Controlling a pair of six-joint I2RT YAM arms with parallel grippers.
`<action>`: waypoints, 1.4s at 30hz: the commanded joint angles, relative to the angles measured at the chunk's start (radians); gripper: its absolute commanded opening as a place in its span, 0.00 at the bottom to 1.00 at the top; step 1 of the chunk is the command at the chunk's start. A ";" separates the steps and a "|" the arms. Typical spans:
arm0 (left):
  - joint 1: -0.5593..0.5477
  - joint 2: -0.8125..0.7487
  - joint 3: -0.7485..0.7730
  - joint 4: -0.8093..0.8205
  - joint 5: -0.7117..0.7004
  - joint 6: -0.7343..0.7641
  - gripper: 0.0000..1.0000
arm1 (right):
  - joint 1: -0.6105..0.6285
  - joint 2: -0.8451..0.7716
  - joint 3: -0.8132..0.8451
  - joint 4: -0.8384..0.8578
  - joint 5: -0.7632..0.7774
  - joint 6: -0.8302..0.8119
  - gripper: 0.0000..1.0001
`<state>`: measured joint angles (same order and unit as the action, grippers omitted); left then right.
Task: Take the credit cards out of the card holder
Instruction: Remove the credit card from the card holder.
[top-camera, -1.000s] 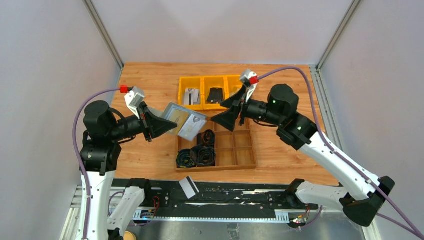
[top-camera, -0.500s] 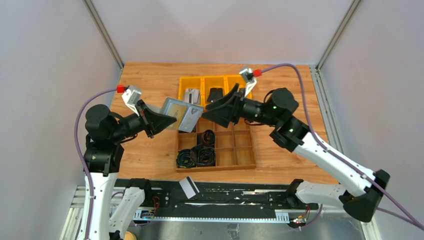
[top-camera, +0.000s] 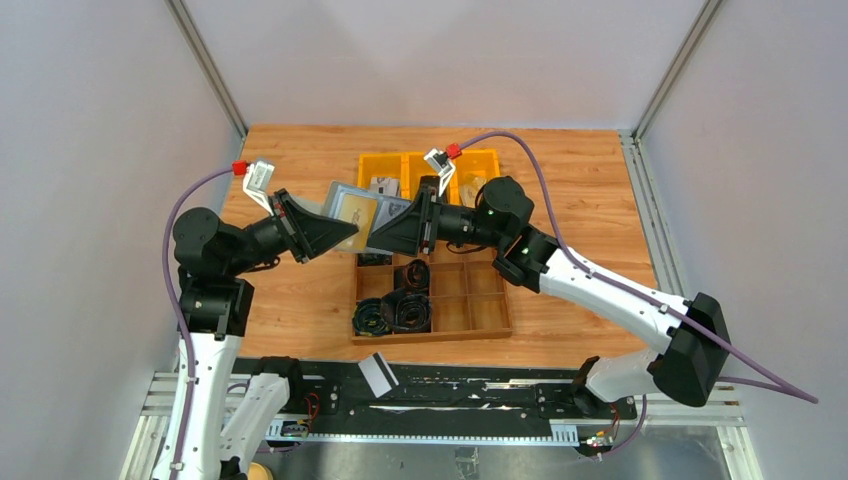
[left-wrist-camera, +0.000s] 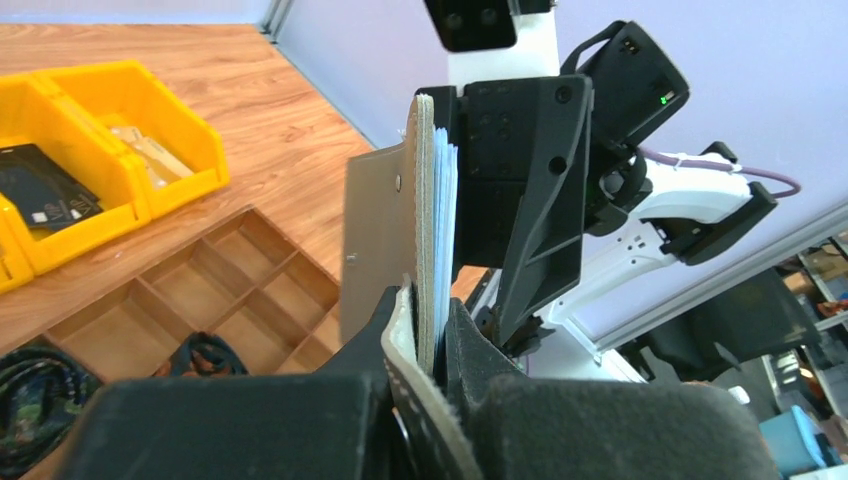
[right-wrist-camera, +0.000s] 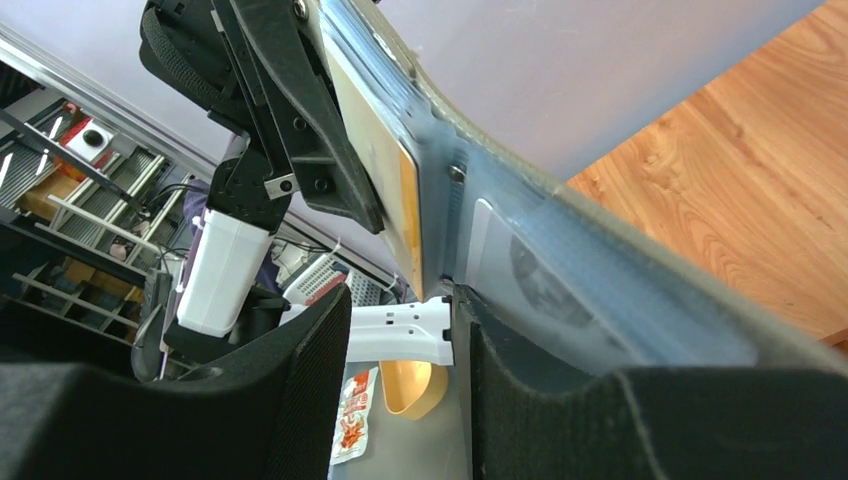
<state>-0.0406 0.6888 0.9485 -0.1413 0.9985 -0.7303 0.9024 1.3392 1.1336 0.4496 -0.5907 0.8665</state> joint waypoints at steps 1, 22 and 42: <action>0.003 -0.018 0.004 0.134 0.077 -0.119 0.00 | 0.007 0.007 0.001 0.043 -0.009 0.018 0.45; 0.004 -0.035 -0.052 0.206 0.207 -0.229 0.22 | 0.007 0.080 0.017 0.266 -0.043 0.187 0.06; 0.003 0.005 -0.056 0.361 0.168 -0.372 0.22 | 0.007 -0.010 -0.151 0.302 -0.012 0.151 0.00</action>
<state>-0.0303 0.7052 0.8837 0.1165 1.1526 -1.0439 0.9051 1.3624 1.0328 0.7406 -0.6418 1.0481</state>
